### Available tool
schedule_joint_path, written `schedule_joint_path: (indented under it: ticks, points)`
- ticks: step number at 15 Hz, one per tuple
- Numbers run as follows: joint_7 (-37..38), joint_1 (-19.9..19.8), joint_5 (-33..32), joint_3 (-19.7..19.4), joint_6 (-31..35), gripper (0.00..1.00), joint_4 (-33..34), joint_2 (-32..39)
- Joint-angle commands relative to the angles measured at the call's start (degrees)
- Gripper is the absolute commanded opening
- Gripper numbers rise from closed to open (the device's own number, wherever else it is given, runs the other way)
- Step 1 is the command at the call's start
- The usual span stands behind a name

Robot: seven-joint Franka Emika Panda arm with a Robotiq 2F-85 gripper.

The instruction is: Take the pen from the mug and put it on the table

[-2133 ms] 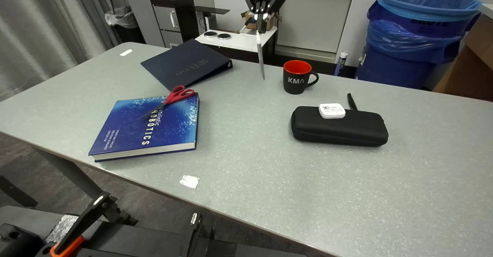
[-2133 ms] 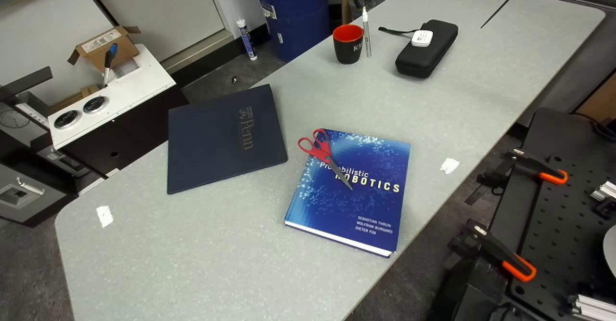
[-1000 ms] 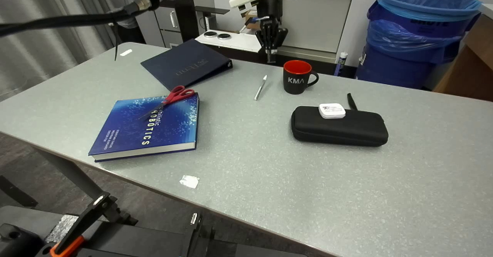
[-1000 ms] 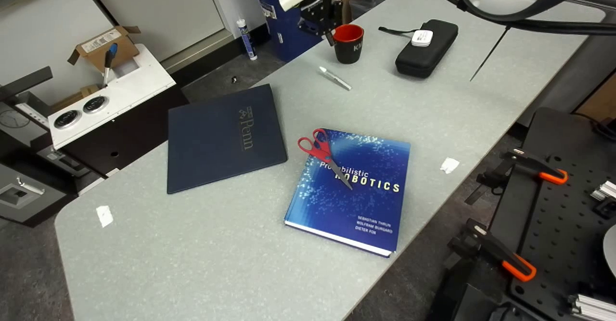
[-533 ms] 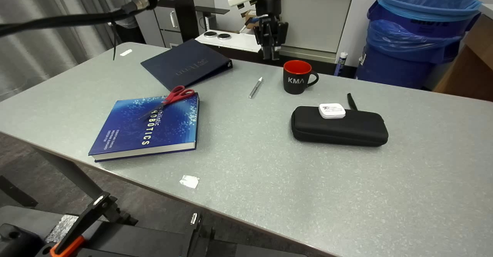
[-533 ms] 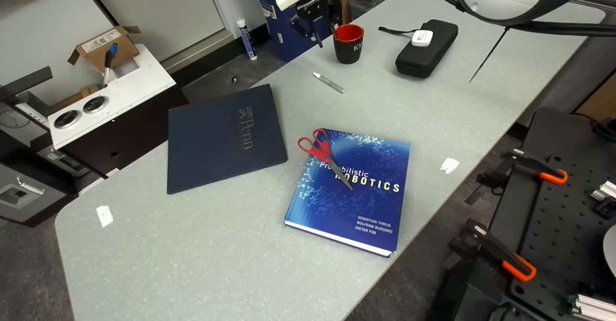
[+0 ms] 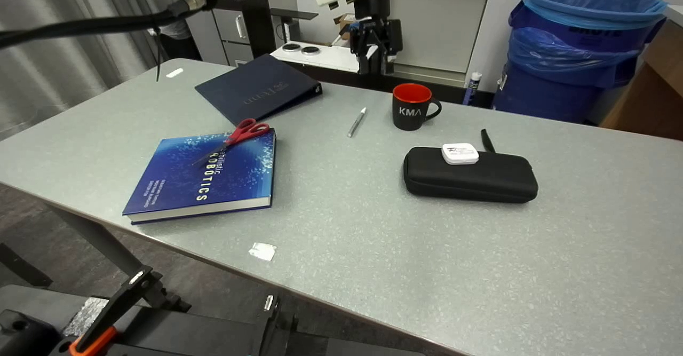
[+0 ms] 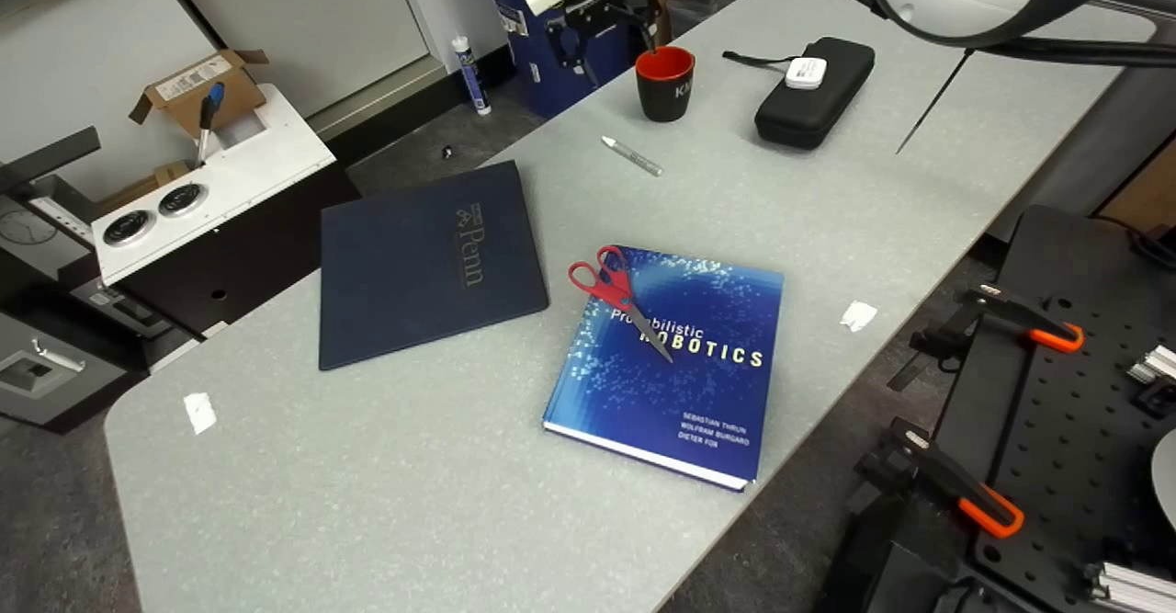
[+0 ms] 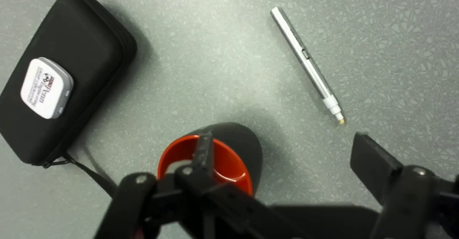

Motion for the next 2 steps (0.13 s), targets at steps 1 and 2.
schedule_joint_path:
  ticks: [1, 2]
  points:
    - [0.0, 0.0, 0.0, 0.0, -0.02, 1.0, 0.0, -0.01]
    - [0.0, 0.0, 0.0, 0.0, -0.03, 1.0, 0.0, -0.01]
